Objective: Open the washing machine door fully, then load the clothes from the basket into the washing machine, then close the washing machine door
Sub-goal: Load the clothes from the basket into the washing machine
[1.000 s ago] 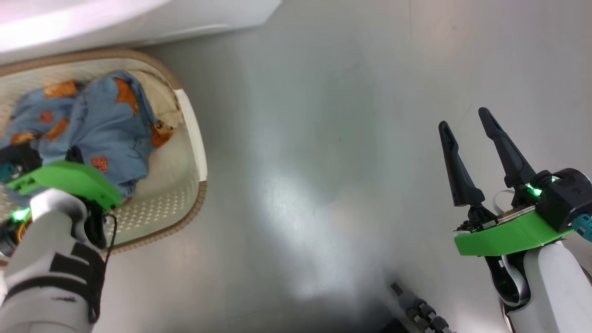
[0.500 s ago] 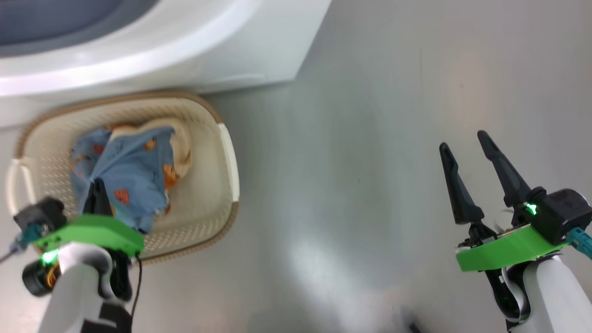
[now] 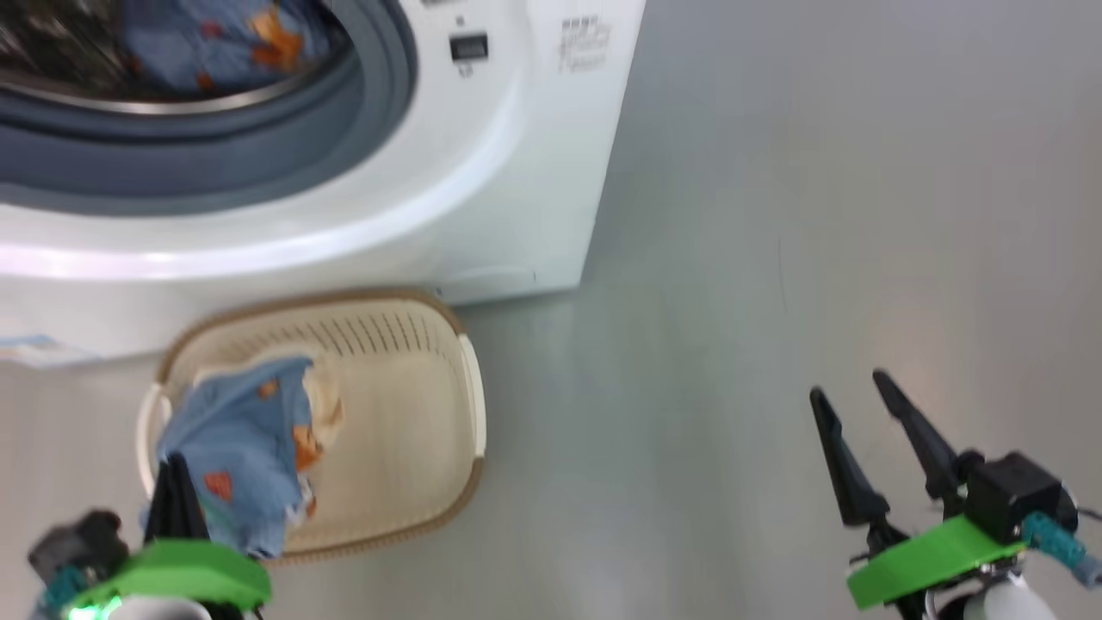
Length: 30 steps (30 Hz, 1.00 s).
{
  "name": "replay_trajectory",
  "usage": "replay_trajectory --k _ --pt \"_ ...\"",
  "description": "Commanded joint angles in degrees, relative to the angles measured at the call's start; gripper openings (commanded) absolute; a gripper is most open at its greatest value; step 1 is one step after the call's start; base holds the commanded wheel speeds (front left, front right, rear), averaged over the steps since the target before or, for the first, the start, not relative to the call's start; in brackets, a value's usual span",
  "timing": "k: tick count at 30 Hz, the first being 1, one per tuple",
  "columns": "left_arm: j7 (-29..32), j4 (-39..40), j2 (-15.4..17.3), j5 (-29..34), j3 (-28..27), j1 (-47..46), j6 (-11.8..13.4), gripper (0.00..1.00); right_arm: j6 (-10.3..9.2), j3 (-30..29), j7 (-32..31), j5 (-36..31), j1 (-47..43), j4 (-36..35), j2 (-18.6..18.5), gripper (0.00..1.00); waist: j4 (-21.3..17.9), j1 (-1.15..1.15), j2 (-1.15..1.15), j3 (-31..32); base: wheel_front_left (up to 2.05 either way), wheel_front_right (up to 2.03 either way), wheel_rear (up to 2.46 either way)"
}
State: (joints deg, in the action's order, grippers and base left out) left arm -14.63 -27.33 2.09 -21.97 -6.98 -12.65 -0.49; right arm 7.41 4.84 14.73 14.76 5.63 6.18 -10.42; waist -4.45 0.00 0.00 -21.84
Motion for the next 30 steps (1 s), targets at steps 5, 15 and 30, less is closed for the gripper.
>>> replay_trajectory --k 5,15,30 --pt "-0.37 8.34 0.80 -1.50 0.97 7.49 1.75 0.00 0.08 1.21 0.27 0.17 -3.76 -0.64 0.22 1.00 0.63 0.00 0.00 11.33 0.00 0.00 0.00" --pt "-0.37 18.87 0.79 -0.87 2.13 16.28 3.18 0.00 0.08 1.00 0.27 0.04 -8.17 -0.19 0.05 1.00 0.92 0.00 0.00 17.71 0.00 0.00 0.00" --pt "-0.37 26.72 0.79 0.23 2.86 22.72 5.07 0.00 0.08 0.33 0.27 -0.32 -11.24 0.14 0.83 1.00 2.58 0.00 0.00 23.72 0.00 0.00 0.00"
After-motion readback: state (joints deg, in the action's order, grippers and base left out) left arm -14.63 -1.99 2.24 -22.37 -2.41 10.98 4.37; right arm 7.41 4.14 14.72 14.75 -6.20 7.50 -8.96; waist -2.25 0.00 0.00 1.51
